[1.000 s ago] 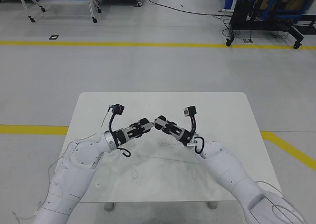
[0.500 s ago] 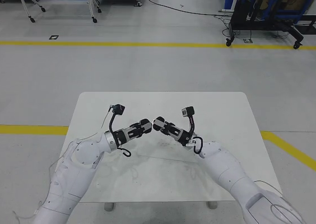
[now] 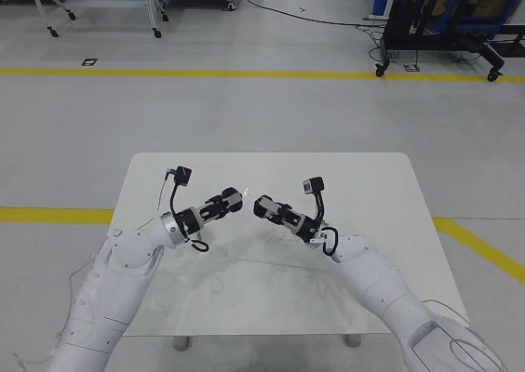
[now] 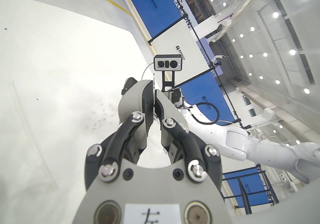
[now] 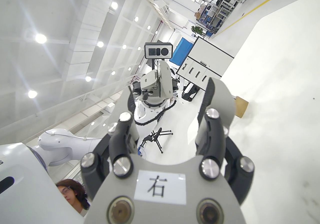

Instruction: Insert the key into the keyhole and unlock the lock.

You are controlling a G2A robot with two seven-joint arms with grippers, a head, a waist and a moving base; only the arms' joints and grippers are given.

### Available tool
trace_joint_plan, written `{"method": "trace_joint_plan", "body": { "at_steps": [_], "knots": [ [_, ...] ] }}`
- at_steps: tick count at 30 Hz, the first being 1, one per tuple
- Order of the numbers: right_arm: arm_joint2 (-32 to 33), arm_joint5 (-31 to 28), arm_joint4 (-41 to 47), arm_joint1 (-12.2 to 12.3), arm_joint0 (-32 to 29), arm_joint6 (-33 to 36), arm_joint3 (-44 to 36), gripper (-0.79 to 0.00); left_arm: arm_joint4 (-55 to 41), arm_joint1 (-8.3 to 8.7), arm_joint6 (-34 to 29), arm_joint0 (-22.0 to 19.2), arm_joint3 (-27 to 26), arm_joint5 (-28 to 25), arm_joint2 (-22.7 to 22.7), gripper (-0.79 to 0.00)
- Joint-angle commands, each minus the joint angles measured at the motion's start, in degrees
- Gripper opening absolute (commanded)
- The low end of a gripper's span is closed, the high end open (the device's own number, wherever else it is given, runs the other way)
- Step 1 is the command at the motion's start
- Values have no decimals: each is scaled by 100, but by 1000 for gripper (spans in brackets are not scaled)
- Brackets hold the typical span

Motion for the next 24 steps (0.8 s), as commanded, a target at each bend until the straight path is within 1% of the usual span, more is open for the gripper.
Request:
{"method": "trace_joint_plan", "body": {
  "at_steps": [1,8,10,12,13,14,16,17,18,20,22,23,24],
  "knots": [
    [0,0,0,0,0,0,0,0,19,0,19,-1,-2,1,3,-785],
    [1,31,-18,1,-8,-18,-8,0,58,-1,74,41,-63,51,27,-785],
    [98,103,-436,68,83,-92,-34,0,53,9,-32,52,-118,11,42,-785],
    [219,239,-1047,194,231,78,8,0,48,24,-189,46,-132,-21,42,-785],
    [288,264,-1255,264,268,248,-33,0,12,29,-301,39,-136,-37,55,-785],
    [310,383,-1341,330,276,644,-128,0,-33,36,-449,21,-133,-50,72,-785],
    [496,574,-1005,477,271,1498,-395,0,-123,47,-736,-23,-107,-49,115,-785],
    [529,933,-694,546,210,2001,-649,0,-189,55,-1063,-73,-73,14,180,-785],
    [605,1337,-567,643,223,2405,-898,0,-180,66,-1318,-159,-14,107,212,-785],
    [802,1720,-561,839,110,2789,-1324,0,-326,77,-1897,-325,99,235,313,-785],
    [991,1991,-423,999,-57,3060,-1725,0,-331,90,-2100,-429,199,163,330,-785],
    [1046,2133,-323,1062,-148,3201,-1914,-18,-331,96,-2148,-459,230,123,335,-785],
    [1100,2249,-268,1121,-213,3317,-2052,-86,-353,99,-2172,-473,258,94,344,-785]
  ]
}}
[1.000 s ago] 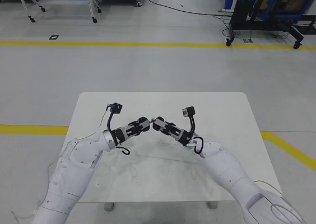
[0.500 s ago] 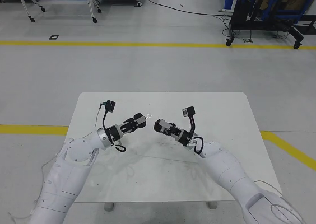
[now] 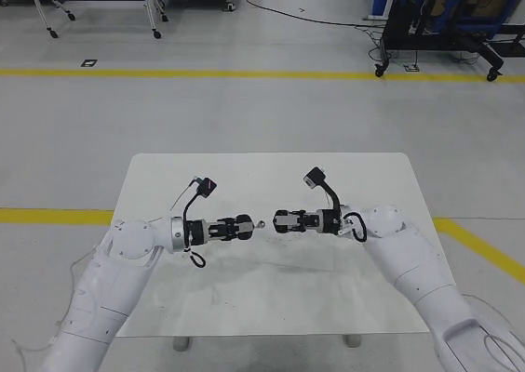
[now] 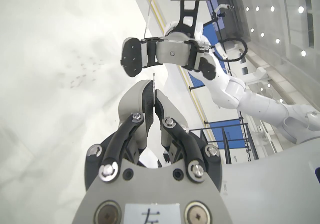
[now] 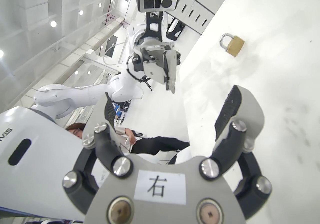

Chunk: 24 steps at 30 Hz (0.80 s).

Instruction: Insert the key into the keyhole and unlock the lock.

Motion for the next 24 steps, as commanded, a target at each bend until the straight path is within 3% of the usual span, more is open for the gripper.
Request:
{"method": "trace_joint_plan", "body": {
  "at_steps": [1,3,5,12,24],
  "knots": [
    [88,258,118,115,-135,248,-295,-157,-20,7,-52,-26,41,-73,26,-785],
    [58,443,104,178,-190,433,-377,-363,-13,12,-125,-44,39,-155,77,-785],
    [-27,491,108,192,-180,481,-348,-425,-43,15,-207,-56,43,-217,132,-785],
    [-370,440,210,137,46,429,-32,-526,-123,26,-303,-94,73,-236,273,-785],
    [-757,301,435,115,231,290,86,-560,-354,45,-355,-169,139,-227,411,-785]
  ]
}}
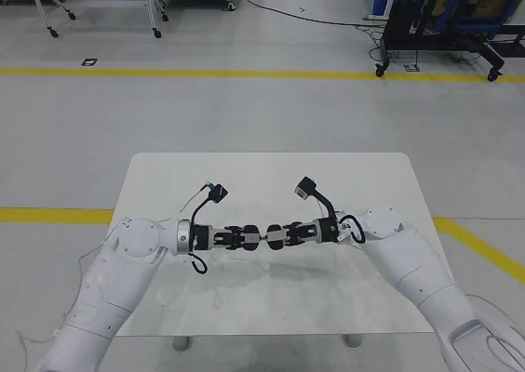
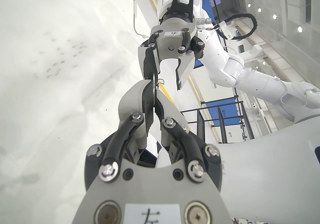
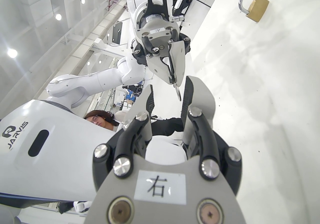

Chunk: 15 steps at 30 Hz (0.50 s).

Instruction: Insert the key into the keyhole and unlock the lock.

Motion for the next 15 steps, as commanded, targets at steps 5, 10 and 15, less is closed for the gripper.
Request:
{"method": "trace_joint_plan", "body": {
  "at_steps": [5,10,15],
  "knots": [
    [-160,-61,61,1,77,-61,100,-674,29,21,71,-2,-13,-2,32,-785],
    [-238,-97,139,12,120,-97,210,-785,46,36,108,-7,-25,-12,66,-785],
    [-312,-106,220,17,161,-106,270,-785,71,51,153,-16,-21,-19,90,-785]
  ]
}}
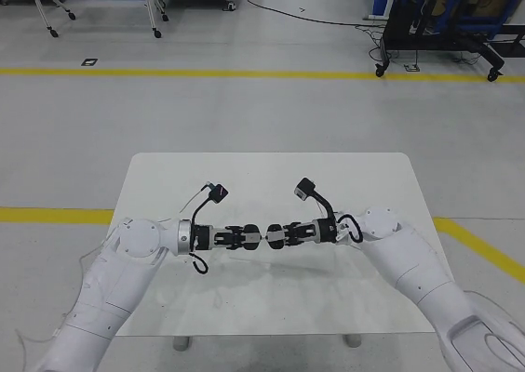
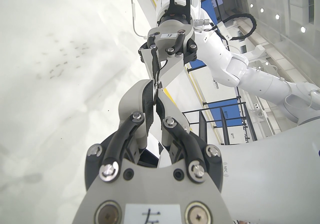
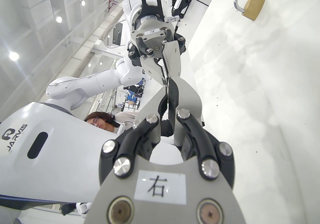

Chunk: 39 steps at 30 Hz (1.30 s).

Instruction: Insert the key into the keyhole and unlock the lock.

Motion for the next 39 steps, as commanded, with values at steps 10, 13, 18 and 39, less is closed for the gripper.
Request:
{"method": "trace_joint_plan", "body": {
  "at_steps": [10,13,18,39],
  "knots": [
    [-18,-258,146,81,-63,-258,-27,-785,-59,54,380,24,30,-65,-159,0],
    [118,-377,162,177,-190,-376,-110,-785,-204,83,478,73,16,-123,-295,0],
    [504,-723,76,429,-603,-722,-498,-785,-224,90,494,85,13,-129,-324,0],
    [590,-804,122,467,-686,-803,-528,-785,2383,551,684,1402,-2229,806,-1805,0]
  ]
}}
